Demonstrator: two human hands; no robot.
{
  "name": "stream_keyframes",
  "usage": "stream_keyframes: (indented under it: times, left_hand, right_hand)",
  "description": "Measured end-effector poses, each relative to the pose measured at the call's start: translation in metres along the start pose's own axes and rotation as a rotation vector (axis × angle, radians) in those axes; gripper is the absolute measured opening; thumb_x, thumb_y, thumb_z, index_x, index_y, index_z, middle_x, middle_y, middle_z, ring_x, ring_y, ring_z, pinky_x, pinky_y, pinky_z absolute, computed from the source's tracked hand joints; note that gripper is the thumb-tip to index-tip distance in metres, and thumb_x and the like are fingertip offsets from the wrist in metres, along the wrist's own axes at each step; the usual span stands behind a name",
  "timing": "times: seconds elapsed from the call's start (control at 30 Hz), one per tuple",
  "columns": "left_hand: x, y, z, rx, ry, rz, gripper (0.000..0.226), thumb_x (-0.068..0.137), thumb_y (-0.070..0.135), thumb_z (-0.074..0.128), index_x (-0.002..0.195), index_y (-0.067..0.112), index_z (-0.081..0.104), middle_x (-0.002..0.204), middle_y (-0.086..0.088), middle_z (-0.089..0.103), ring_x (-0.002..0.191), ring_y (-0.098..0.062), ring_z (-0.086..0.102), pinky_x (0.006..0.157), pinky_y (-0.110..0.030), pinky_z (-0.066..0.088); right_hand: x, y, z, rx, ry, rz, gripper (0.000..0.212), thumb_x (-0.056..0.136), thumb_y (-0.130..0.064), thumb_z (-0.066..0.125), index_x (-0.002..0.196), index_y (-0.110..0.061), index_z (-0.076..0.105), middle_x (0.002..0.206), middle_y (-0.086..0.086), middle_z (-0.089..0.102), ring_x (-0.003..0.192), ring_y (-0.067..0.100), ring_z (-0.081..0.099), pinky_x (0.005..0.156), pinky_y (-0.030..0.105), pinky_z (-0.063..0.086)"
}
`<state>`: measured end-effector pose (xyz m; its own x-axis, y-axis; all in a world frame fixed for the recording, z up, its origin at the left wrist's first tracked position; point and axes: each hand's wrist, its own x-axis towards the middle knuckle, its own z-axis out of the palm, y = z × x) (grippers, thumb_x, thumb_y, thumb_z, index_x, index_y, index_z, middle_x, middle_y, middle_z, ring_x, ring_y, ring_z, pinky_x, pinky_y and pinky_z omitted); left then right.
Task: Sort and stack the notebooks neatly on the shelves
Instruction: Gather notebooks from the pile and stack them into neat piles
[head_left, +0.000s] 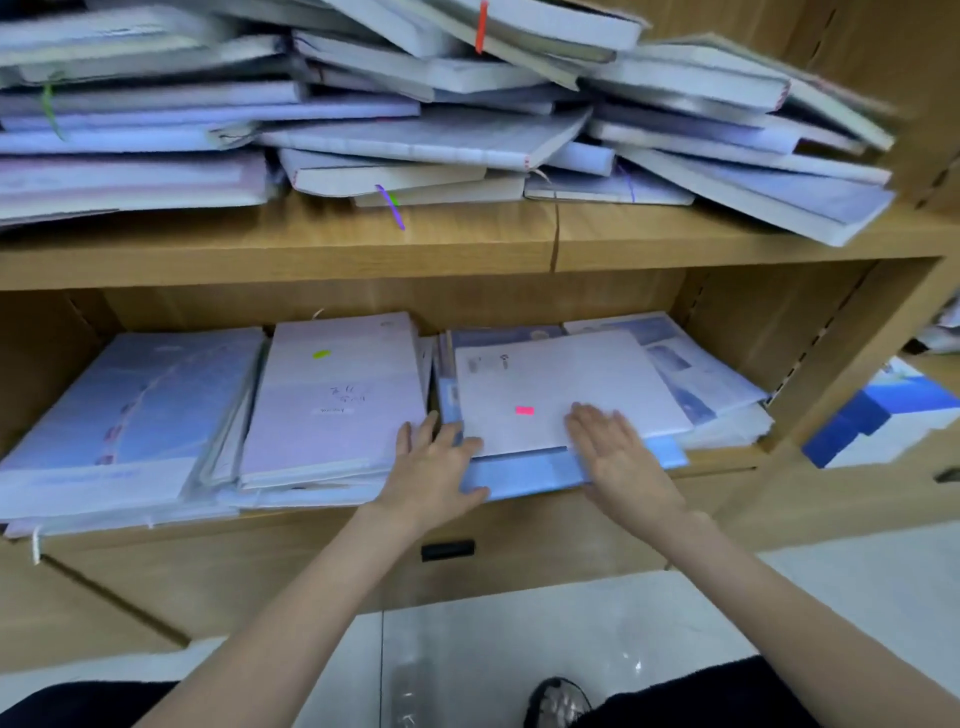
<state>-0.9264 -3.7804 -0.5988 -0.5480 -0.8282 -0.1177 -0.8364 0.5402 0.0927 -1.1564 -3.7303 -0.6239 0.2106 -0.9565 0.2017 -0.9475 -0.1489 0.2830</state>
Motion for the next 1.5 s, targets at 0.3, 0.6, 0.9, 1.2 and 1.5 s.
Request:
stream_keyframes:
  times: [0.3, 0.6, 0.9, 1.2, 1.5]
  left_hand:
    - [0.033, 0.050, 0.002, -0.104, 0.361, 0.081, 0.052, 0.086, 0.014, 0.055, 0.136, 0.012, 0.042, 0.136, -0.008, 0.049, 0.121, -0.029, 0.044, 0.102, -0.036, 0.034]
    - [-0.013, 0.039, -0.054, -0.244, 0.865, 0.278, 0.046, 0.059, -0.014, 0.075, 0.101, 0.003, 0.069, 0.066, 0.000, 0.057, 0.064, -0.028, 0.050, 0.048, -0.036, 0.047]
    - [-0.125, 0.041, -0.067, -0.612, 0.798, 0.283, 0.031, 0.081, 0.032, 0.056, 0.111, 0.032, 0.061, 0.082, 0.004, 0.067, 0.070, -0.003, 0.040, 0.066, -0.009, 0.035]
    - [-0.107, 0.023, -0.004, -1.406, 0.194, -0.298, 0.036, 0.084, -0.005, 0.062, 0.117, 0.004, 0.054, 0.117, -0.016, 0.062, 0.081, -0.022, 0.062, 0.071, -0.032, 0.052]
    - [-0.036, 0.009, -0.012, -1.343, 0.227, -0.459, 0.037, 0.086, 0.003, 0.062, 0.121, 0.001, 0.050, 0.117, -0.018, 0.061, 0.093, -0.031, 0.063, 0.074, -0.039, 0.055]
  right_hand:
    - [0.009, 0.047, -0.048, 0.098, 0.356, -0.071, 0.020, 0.058, -0.007, 0.067, 0.078, -0.009, 0.072, 0.072, 0.007, 0.070, 0.061, 0.025, 0.067, 0.055, 0.026, 0.052]
    - [-0.047, 0.045, -0.074, 1.293, 0.414, 0.892, 0.089, 0.079, -0.020, 0.073, 0.148, -0.010, 0.016, 0.150, 0.006, 0.029, 0.135, 0.018, 0.033, 0.107, 0.031, 0.031]
    - [-0.054, -0.040, -0.063, 2.170, 0.054, 0.601, 0.094, 0.027, -0.053, 0.092, 0.106, -0.021, 0.054, 0.102, -0.012, 0.069, 0.096, 0.003, 0.059, 0.086, 0.021, 0.040]
    - [-0.103, -0.062, -0.061, 1.888, 0.028, 0.807, 0.060, 0.069, -0.005, 0.077, 0.124, -0.006, 0.051, 0.117, 0.012, 0.066, 0.102, 0.030, 0.065, 0.085, 0.042, 0.053]
    - [-0.026, -0.008, -0.092, 1.600, 0.005, 0.757, 0.033, 0.082, -0.001, 0.068, 0.104, -0.019, 0.052, 0.102, 0.007, 0.065, 0.094, 0.028, 0.064, 0.088, 0.046, 0.051]
